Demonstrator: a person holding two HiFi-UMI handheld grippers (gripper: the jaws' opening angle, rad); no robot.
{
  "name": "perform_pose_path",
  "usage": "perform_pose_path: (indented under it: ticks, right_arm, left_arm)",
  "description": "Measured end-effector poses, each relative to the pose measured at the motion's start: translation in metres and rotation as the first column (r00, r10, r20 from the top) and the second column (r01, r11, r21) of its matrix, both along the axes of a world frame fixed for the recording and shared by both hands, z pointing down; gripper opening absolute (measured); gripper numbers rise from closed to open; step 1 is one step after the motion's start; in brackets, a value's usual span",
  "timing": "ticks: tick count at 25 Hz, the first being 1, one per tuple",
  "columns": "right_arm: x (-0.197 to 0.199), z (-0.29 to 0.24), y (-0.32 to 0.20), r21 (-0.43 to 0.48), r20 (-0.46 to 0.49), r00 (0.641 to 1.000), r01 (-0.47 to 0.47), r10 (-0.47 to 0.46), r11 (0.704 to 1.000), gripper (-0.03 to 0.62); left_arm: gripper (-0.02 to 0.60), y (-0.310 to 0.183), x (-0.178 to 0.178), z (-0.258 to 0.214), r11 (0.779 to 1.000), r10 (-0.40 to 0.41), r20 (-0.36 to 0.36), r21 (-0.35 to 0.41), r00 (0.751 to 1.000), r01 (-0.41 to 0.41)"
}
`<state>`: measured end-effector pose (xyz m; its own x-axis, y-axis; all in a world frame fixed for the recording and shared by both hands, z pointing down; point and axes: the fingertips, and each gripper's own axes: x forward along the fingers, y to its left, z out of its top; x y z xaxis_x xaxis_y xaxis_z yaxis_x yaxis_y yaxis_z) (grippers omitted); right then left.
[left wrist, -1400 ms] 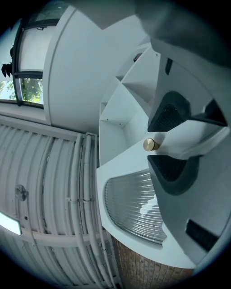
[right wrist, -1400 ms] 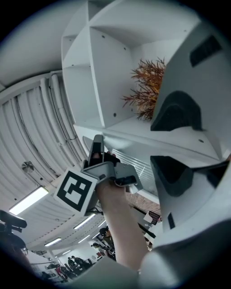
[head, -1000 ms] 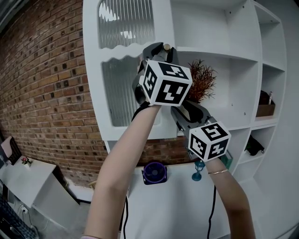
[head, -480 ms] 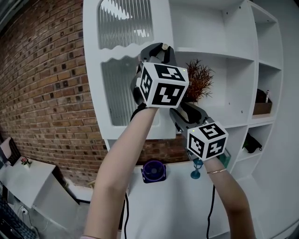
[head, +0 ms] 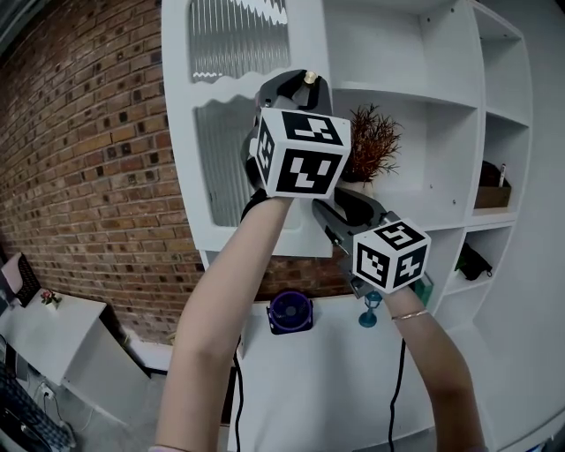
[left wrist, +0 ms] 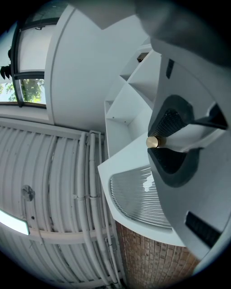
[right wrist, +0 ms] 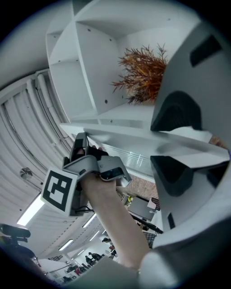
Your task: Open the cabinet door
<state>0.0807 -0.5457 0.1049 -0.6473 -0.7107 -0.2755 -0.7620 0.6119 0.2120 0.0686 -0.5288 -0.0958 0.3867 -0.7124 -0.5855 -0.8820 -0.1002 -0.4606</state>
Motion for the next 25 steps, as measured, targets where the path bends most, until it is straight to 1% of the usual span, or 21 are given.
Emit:
perform_pose_path:
  ticks: [6,10,18,25]
  right_arm:
    - [-0.002,-0.001,0.02,-0.018,0.01,0.999,0.037,-0.036,0.999,0.131]
    - [-0.004,-0.002,0.035,-0.015,-0.001,0.999,0.041,-0.041,0.999,0.112]
    - [-0.01,-0.001,0.061,0.002,-0.01,0.999,0.046,-0.046,0.999,0.103]
    - [-0.016,-0.002,0.082,0.016,-0.012,0.998,0.068,-0.067,0.998,0.094]
  left_arm:
    - [0.075,0.018,-0.006,-0.001,1.0,0.01,-0.02,-0.007,1.0,-0.01]
    - [0.074,0.031,-0.011,-0.002,1.0,0.021,-0.044,-0.013,0.999,-0.021]
    - [0.075,0.055,-0.022,-0.001,0.997,0.049,-0.101,-0.051,0.994,-0.054]
    - [0.078,0.073,-0.031,-0.002,0.997,0.043,-0.11,-0.052,0.993,-0.049]
